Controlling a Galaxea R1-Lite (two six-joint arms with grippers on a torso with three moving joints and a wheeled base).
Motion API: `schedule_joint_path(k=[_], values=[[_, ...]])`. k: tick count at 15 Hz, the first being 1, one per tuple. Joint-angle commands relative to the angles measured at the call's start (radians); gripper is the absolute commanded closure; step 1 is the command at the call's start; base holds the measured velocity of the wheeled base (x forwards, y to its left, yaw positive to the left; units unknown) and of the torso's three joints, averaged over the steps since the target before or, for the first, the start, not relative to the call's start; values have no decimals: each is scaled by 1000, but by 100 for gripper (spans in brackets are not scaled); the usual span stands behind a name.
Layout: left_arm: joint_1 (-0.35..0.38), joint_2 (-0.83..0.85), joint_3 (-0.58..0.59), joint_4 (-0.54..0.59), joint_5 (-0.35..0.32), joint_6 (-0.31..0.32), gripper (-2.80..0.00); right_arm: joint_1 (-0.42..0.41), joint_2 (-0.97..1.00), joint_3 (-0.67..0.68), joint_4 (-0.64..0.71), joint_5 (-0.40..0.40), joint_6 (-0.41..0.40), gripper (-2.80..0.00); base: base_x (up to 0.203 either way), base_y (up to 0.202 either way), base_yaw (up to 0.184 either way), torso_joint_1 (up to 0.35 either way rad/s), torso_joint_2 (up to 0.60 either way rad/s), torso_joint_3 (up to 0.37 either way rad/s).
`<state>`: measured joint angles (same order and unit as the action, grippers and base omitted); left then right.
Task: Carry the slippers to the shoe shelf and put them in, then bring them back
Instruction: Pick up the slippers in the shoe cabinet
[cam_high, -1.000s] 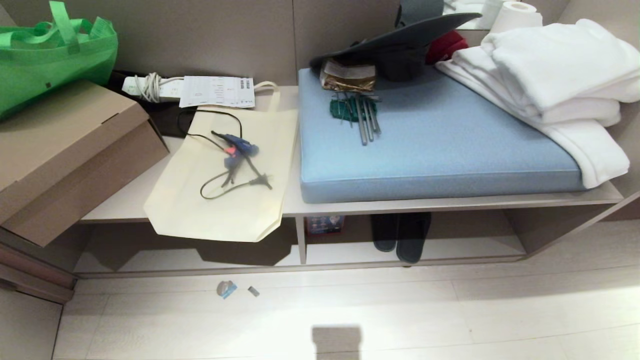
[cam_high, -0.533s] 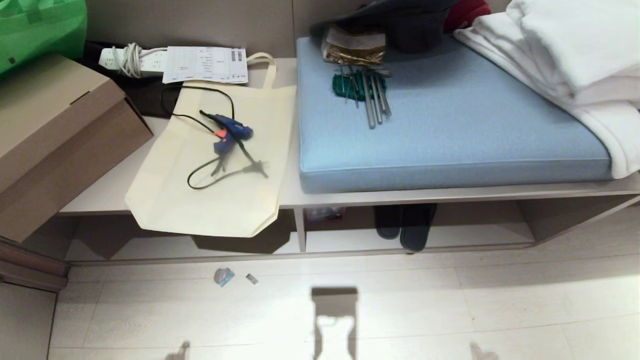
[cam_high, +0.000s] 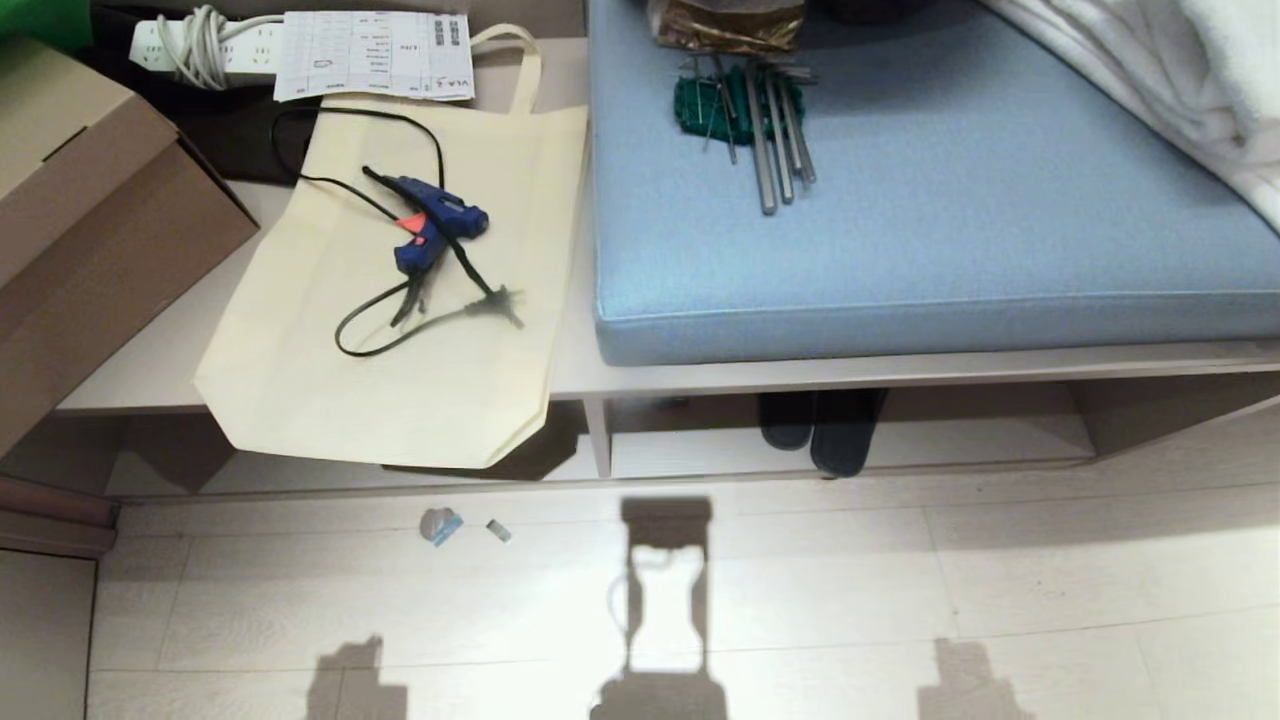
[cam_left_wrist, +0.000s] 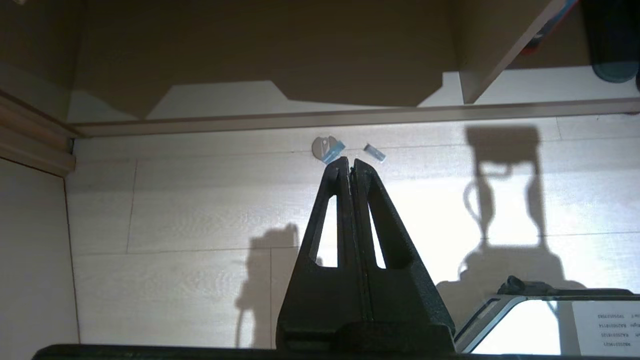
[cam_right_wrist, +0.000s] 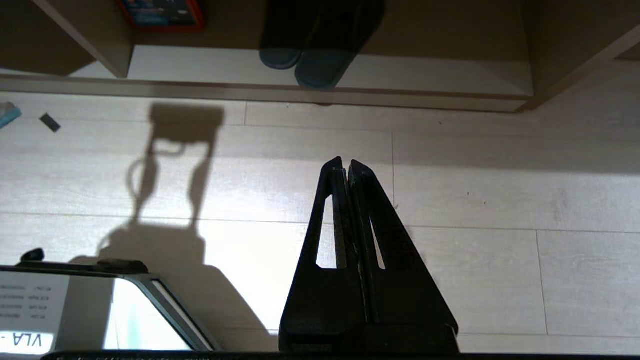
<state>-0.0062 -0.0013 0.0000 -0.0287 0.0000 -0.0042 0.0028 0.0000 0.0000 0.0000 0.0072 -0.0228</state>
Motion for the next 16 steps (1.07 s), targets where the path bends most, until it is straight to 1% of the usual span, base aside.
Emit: schedule_joint_path(k=[1, 16], values=[[0, 1, 8, 1, 0, 0, 0, 1, 2, 0, 0, 0, 0, 0, 0, 0, 0, 7, 0, -198], [0, 1, 8, 0, 0, 0, 0, 0, 0, 0, 0, 0, 0, 0, 0, 0, 0, 1, 2, -197]])
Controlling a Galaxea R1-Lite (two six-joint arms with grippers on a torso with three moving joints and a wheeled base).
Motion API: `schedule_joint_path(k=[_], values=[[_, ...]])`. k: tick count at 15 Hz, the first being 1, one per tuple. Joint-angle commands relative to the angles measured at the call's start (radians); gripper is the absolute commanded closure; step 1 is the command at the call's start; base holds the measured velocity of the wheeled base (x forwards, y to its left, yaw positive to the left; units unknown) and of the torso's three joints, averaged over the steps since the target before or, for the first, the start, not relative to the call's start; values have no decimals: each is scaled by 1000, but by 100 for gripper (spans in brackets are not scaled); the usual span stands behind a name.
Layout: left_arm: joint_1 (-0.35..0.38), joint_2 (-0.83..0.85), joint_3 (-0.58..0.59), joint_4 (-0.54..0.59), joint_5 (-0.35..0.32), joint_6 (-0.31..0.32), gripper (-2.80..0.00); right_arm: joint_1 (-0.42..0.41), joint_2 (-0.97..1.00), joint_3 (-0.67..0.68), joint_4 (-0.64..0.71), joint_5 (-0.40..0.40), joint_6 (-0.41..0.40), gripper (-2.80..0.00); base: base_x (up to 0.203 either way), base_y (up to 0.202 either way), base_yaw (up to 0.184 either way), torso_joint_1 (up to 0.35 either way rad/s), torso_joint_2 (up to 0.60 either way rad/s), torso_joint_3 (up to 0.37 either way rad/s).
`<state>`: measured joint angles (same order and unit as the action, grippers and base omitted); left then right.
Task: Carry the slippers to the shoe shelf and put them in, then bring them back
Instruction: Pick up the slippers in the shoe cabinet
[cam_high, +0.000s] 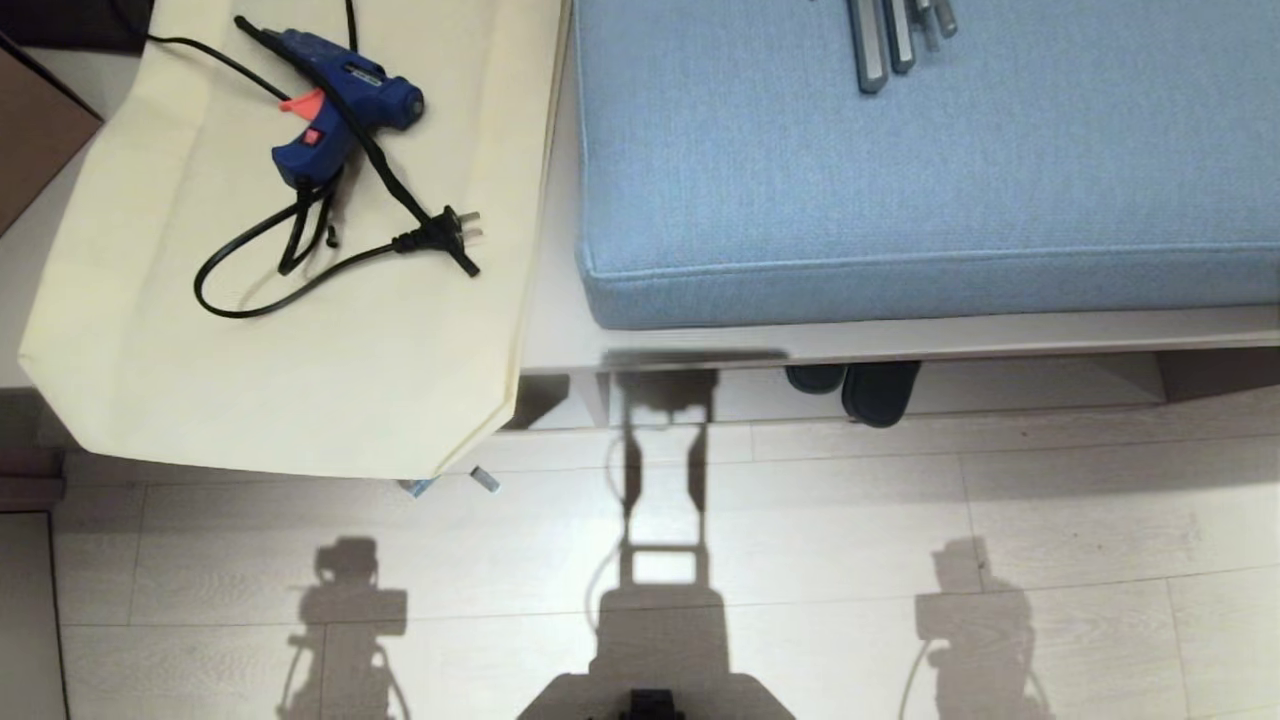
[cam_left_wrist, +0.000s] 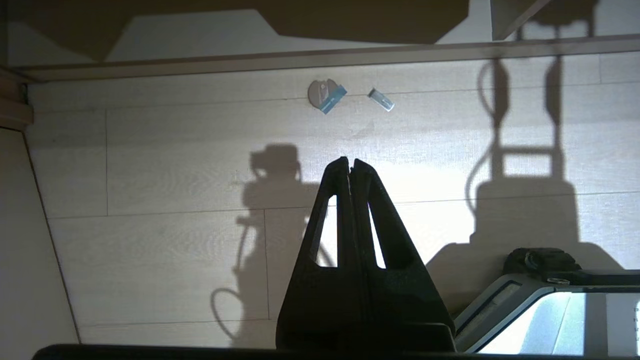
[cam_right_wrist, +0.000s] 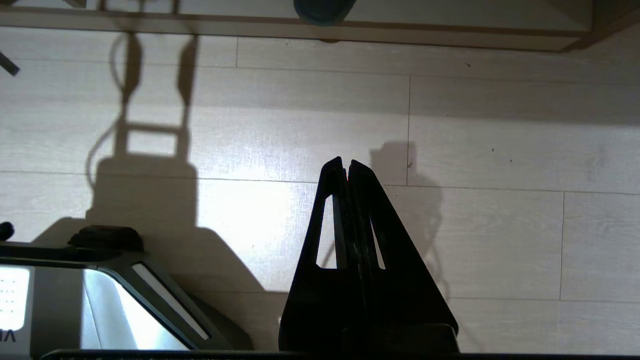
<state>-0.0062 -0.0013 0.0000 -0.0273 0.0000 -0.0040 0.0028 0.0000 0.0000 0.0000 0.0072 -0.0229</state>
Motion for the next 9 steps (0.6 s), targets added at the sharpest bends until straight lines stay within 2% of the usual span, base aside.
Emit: schedule_joint_path(k=[1, 9], values=[[0, 1, 8, -2, 0, -1, 0, 0, 0, 0, 0, 0, 0, 0, 0, 0, 0, -2, 2, -203], [0, 1, 8, -2, 0, -1, 0, 0, 0, 0, 0, 0, 0, 0, 0, 0, 0, 4, 4, -196]])
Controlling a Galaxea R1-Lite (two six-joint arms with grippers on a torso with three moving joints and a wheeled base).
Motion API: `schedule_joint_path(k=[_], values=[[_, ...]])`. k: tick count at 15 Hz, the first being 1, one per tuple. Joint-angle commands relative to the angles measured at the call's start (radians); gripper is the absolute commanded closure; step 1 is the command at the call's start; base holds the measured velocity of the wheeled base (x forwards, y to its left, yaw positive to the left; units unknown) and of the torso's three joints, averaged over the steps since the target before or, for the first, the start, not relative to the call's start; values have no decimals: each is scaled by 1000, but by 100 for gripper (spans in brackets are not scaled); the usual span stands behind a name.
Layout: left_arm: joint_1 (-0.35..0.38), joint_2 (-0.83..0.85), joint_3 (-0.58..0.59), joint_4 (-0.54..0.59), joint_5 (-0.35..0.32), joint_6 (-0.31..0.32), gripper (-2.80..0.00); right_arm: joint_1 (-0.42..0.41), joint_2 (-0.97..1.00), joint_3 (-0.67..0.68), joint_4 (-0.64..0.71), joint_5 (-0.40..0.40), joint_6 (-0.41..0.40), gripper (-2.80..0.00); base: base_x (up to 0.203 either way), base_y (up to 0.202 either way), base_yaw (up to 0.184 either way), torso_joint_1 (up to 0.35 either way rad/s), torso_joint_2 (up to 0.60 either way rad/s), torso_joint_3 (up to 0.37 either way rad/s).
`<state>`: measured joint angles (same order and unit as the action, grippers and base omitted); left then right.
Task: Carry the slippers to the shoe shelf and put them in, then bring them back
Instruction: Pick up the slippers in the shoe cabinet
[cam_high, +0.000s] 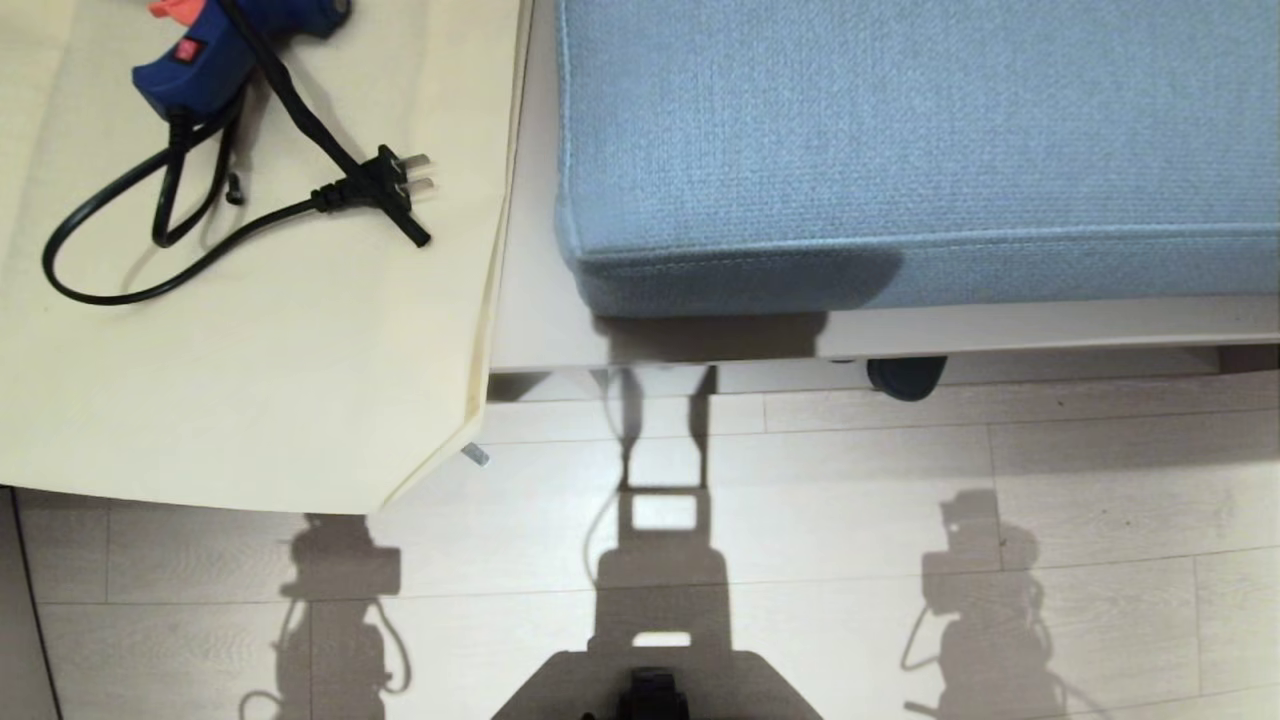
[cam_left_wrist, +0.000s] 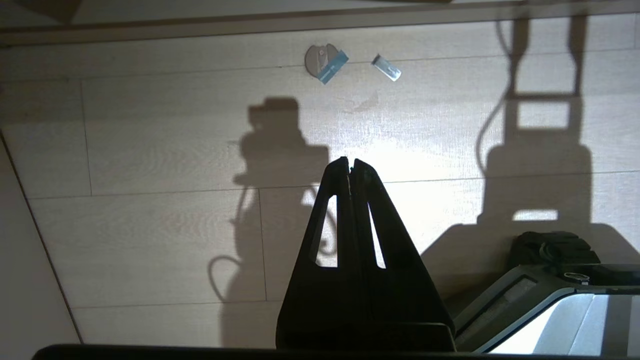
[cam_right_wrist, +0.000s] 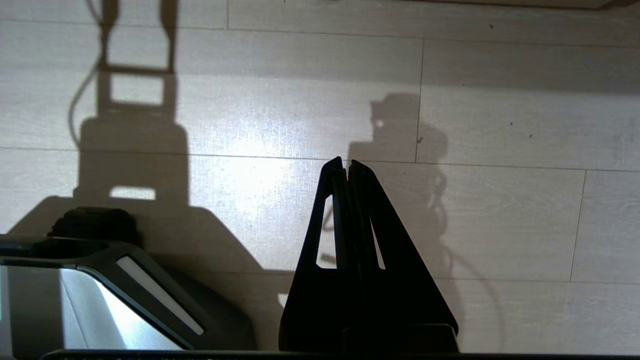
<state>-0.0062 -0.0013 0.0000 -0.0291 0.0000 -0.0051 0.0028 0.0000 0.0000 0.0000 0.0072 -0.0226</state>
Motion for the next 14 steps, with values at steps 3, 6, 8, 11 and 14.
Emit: schedule_joint_path(k=[3, 6, 8, 11, 14], values=[[0, 1, 8, 0, 0, -1, 0, 0, 0, 0, 0, 0, 0, 0, 0, 0, 0, 0, 2, -130], [0, 1, 8, 2, 0, -1, 0, 0, 0, 0, 0, 0, 0, 0, 0, 0, 0, 0, -1, -13], [0, 1, 8, 2, 0, -1, 0, 0, 1, 0, 0, 0, 0, 0, 0, 0, 0, 0, 0, 0], [0, 1, 8, 0, 0, -5, 0, 0, 1, 0, 0, 0, 0, 0, 0, 0, 0, 0, 0, 0], [0, 1, 8, 0, -2, -4, 0, 0, 0, 0, 0, 0, 0, 0, -30, 0, 0, 1, 1, 1]])
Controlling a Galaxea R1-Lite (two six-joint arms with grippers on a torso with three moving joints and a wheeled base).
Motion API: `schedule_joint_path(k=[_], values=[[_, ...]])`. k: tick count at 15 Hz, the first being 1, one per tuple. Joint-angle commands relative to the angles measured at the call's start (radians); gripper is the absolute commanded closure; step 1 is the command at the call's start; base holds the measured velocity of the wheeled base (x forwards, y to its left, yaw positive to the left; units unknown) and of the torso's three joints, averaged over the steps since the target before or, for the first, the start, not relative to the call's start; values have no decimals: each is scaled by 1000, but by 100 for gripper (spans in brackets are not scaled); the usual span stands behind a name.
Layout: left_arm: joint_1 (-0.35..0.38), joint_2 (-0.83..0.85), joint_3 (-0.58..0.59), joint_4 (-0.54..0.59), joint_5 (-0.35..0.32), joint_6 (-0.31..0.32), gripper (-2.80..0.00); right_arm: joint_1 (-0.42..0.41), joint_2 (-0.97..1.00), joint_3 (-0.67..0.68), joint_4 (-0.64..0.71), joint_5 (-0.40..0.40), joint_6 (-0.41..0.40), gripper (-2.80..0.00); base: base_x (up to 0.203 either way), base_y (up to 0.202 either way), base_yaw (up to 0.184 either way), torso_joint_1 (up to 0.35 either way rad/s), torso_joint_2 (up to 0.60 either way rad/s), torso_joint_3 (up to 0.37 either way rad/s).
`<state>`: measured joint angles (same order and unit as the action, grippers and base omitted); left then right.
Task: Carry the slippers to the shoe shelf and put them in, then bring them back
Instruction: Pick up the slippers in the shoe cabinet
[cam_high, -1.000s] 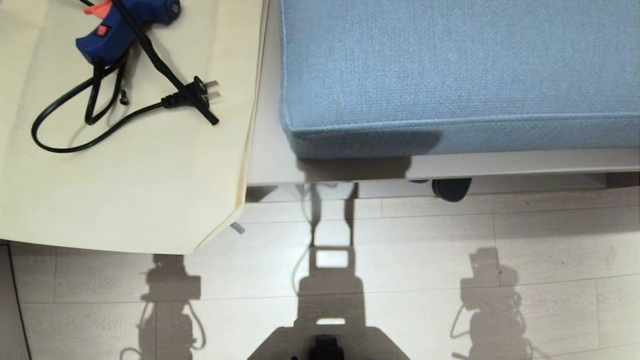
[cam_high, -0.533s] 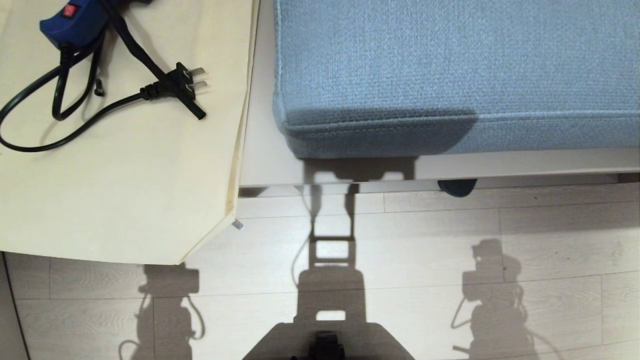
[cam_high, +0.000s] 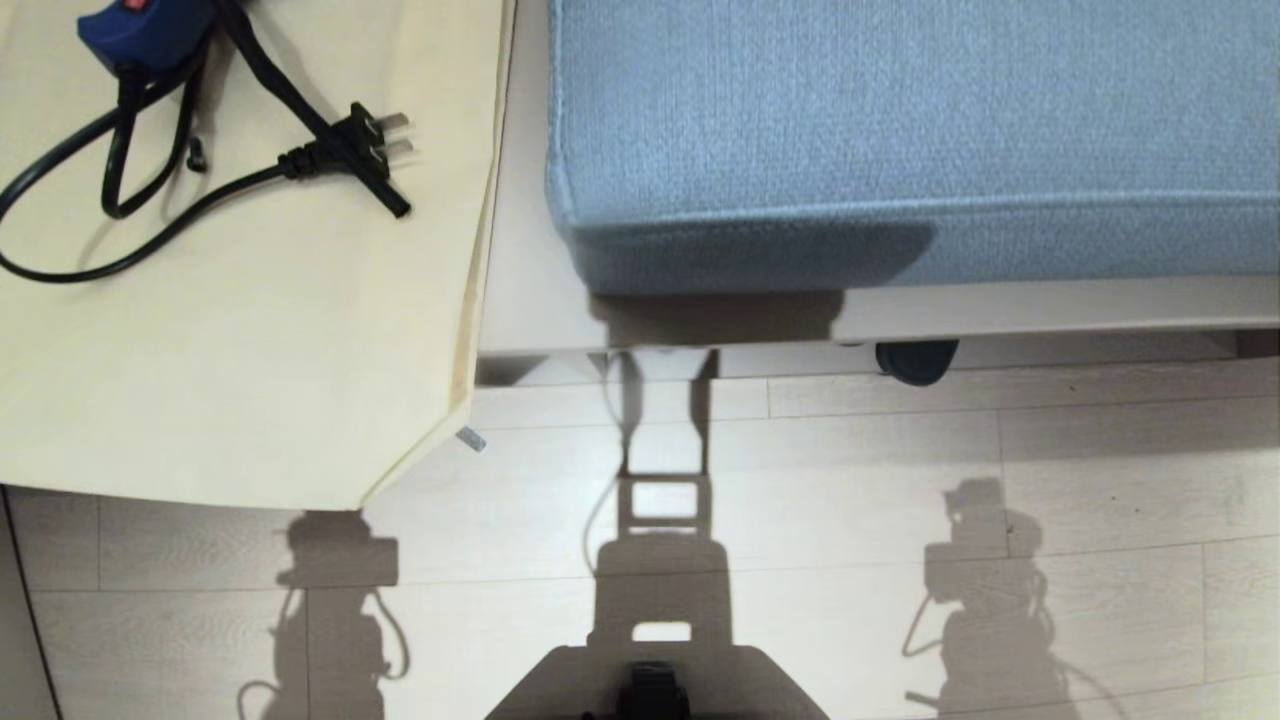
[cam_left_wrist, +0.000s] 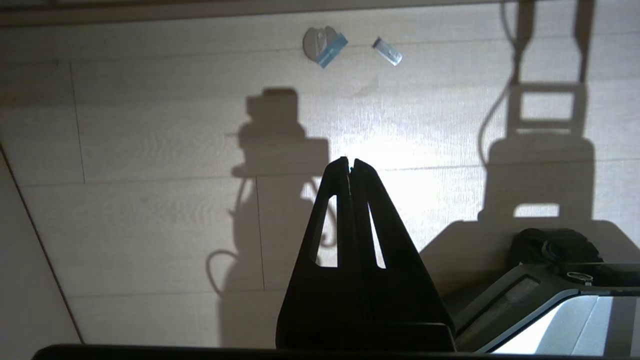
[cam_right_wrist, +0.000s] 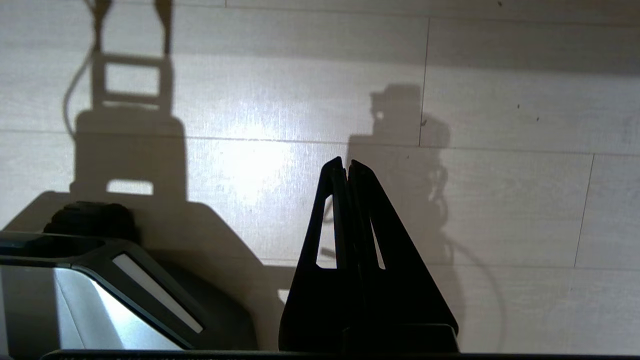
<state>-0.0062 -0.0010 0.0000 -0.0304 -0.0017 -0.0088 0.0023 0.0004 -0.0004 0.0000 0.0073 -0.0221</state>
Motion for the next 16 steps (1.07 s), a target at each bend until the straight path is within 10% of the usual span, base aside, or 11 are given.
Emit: schedule_joint_path(k=[1, 16], values=[[0, 1, 8, 1, 0, 0, 0, 1, 0, 0, 0, 0, -1, 0, -190, 0, 2, 2, -1, 2], [0, 1, 8, 1, 0, 0, 0, 2, 555, -240, -120, 110, 9, 0, -35, 0, 0, 0, 1, 0]])
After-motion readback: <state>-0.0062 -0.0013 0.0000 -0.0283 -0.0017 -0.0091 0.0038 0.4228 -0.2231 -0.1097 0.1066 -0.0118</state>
